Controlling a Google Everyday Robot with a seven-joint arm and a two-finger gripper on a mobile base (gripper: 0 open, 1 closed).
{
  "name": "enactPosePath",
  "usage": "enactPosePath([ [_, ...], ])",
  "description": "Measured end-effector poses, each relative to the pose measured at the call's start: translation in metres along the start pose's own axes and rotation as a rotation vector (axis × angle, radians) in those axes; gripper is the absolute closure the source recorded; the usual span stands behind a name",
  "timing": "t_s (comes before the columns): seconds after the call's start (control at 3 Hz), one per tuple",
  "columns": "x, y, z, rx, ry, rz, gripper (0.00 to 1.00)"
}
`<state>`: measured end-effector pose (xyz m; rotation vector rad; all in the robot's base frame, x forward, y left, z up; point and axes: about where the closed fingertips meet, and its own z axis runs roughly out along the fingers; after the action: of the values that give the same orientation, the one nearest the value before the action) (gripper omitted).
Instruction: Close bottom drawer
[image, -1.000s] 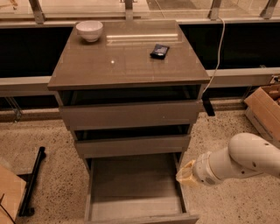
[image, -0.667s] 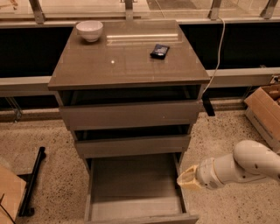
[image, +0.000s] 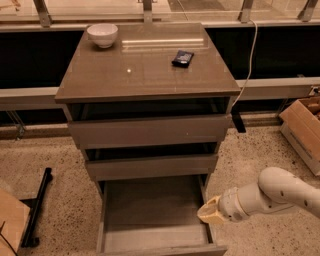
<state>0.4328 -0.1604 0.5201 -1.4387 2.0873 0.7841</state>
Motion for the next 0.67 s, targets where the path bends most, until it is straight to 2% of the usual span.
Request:
enactPosePath([
  [0.33,0.031,-0.006,0.022,0.016,-0.063,0.054,1.00],
  [0.67,0.059,-0.015,0.039,0.030,-0.081,0.092,1.00],
])
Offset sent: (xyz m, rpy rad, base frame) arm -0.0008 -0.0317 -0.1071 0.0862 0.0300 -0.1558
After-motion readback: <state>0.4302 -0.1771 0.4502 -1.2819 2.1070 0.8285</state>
